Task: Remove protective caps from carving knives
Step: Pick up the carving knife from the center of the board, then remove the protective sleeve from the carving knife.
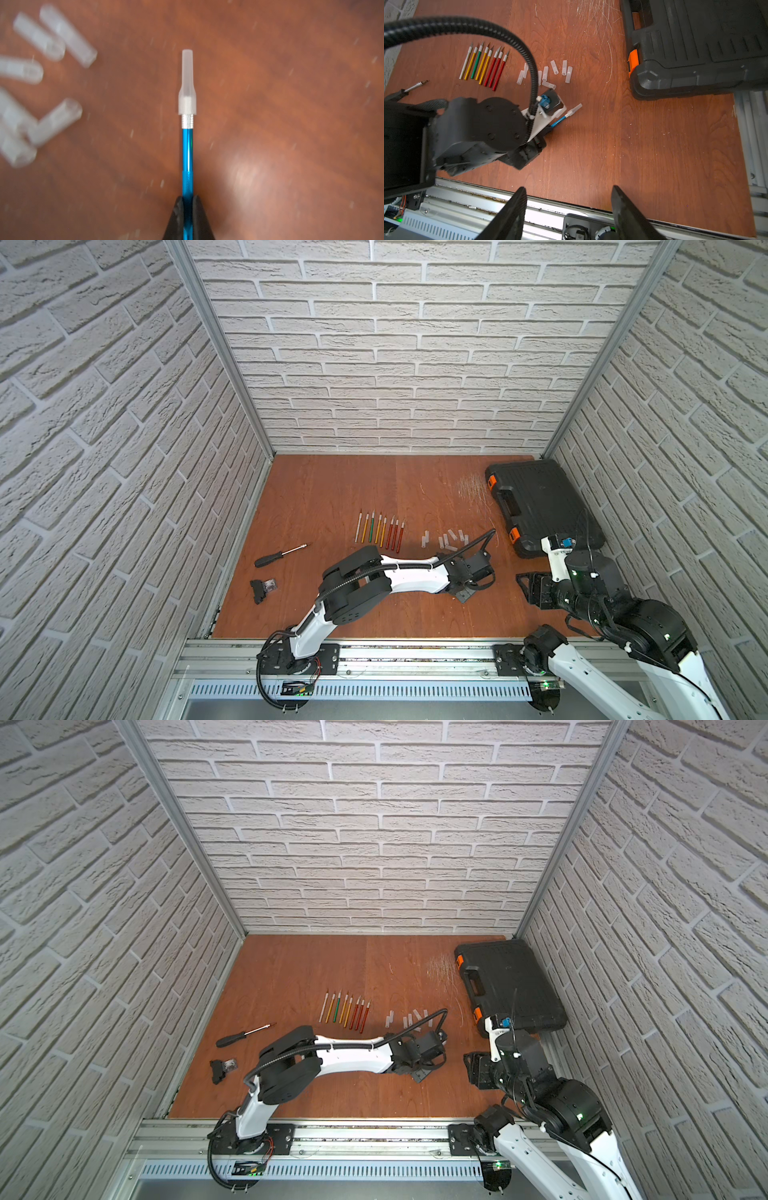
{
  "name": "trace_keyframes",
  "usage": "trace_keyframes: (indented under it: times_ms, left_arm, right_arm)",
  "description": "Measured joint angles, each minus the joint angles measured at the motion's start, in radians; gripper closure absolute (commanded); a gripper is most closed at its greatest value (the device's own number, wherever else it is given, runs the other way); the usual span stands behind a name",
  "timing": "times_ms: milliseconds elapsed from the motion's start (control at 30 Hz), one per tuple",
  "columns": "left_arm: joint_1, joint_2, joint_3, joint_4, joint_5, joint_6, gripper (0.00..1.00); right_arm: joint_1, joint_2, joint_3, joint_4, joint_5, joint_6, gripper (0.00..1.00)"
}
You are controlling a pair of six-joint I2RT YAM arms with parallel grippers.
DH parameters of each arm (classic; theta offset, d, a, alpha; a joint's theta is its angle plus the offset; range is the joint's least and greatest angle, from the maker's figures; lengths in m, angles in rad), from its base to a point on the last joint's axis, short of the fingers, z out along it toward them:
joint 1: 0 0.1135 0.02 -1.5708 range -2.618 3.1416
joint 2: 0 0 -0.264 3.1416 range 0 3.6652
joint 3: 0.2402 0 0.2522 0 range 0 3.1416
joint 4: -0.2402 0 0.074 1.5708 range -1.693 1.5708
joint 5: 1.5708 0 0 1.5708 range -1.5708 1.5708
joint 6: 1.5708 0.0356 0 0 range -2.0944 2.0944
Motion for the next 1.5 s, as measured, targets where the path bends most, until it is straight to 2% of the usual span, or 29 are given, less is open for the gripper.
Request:
trace_keyframes:
  times_ms: [267,667,767,1033,1233,1500]
  left_arm:
    - [0.043,-0.243,-0.266,0.182,0.067,-0.184,0.94]
    - [0.184,-0.488,-0.671,0.697,0.236,-0.492,0.93]
    - [0.205,-0.504,-0.708,0.768,0.263,-0.536,0.93]
    - [0.209,-0.524,-0.764,0.918,0.328,-0.602,0.93]
    - [0.21,-0.529,-0.79,0.965,0.344,-0.623,0.93]
    - [0.21,-0.543,-0.8,0.978,0.354,-0.629,0.93]
  right_arm:
    - [0.0,0.014,-0.121,0.135,-0.077,0.089,0.51]
    - [0.0,0.18,-0.399,0.55,-0.365,0.194,0.59]
    - [0.0,0.219,-0.441,0.681,-0.418,0.225,0.63]
    - [0.001,0.418,-0.474,0.994,-0.522,0.275,0.65]
    - [0.001,0.5,-0.474,1.12,-0.543,0.292,0.68]
    - [0.001,0.567,-0.473,1.186,-0.544,0.292,0.76]
